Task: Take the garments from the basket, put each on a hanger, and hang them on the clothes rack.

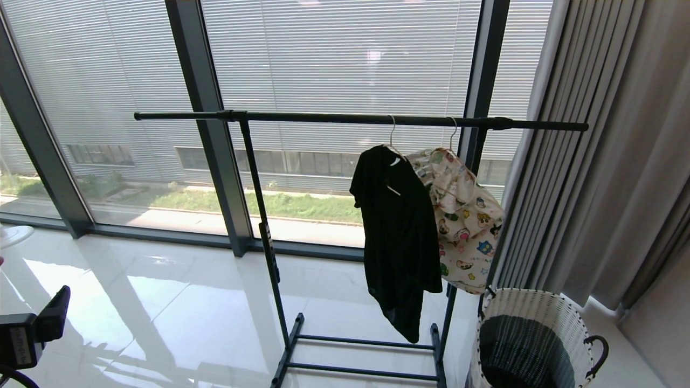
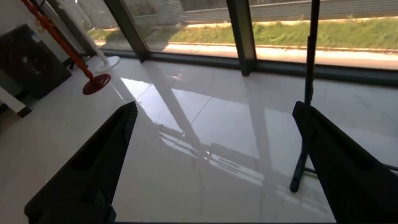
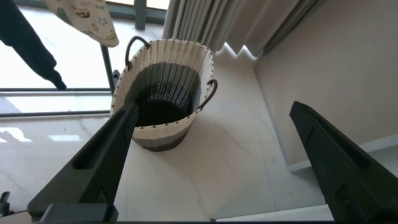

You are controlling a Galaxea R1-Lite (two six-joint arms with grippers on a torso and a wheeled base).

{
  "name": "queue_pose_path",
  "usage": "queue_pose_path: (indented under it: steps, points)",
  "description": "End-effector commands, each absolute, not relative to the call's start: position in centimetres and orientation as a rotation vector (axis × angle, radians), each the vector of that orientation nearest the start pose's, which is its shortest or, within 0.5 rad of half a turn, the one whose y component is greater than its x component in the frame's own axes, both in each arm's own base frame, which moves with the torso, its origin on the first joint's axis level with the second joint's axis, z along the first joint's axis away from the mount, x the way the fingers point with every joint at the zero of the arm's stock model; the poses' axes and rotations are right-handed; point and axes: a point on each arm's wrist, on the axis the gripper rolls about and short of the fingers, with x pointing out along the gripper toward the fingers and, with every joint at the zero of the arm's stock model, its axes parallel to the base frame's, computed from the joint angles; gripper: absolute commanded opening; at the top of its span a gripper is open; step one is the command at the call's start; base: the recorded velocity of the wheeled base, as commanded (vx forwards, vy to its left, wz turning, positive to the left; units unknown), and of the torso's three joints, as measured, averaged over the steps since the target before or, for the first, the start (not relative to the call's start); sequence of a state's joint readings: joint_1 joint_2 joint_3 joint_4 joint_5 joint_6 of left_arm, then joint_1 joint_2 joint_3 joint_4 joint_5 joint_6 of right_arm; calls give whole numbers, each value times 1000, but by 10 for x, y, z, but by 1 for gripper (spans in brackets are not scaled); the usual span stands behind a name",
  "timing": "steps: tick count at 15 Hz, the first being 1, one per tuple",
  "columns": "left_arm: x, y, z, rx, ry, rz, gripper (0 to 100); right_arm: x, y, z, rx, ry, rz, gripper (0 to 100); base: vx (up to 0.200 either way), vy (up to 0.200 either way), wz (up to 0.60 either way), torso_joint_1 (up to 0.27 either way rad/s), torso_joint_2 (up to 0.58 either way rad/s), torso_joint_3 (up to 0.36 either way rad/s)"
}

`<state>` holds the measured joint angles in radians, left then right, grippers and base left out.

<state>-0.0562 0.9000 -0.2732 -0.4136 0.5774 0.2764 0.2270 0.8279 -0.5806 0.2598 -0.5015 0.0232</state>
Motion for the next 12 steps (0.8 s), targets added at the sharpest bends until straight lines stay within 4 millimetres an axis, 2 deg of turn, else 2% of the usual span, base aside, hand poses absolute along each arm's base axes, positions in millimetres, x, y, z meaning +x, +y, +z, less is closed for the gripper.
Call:
queue_pose_path:
  steps: [1, 4, 9, 12]
  points:
    - [93, 24, 163, 314, 343, 665, 100, 71, 2, 197, -154, 493, -317, 100, 0, 0, 0, 0, 0, 0]
    - [78, 32, 153, 257, 351, 785, 100, 60, -4, 185, -133, 494, -391, 100, 0, 0, 0, -111, 268, 146]
    - [59, 27, 143, 229, 297, 776, 100, 36, -8, 165, -118, 456, -412, 100, 0, 0, 0, -218, 498, 269]
    - [33, 19, 124, 160, 195, 728, 100, 3, -11, 129, -99, 389, -470, 100, 0, 0, 0, -214, 509, 289]
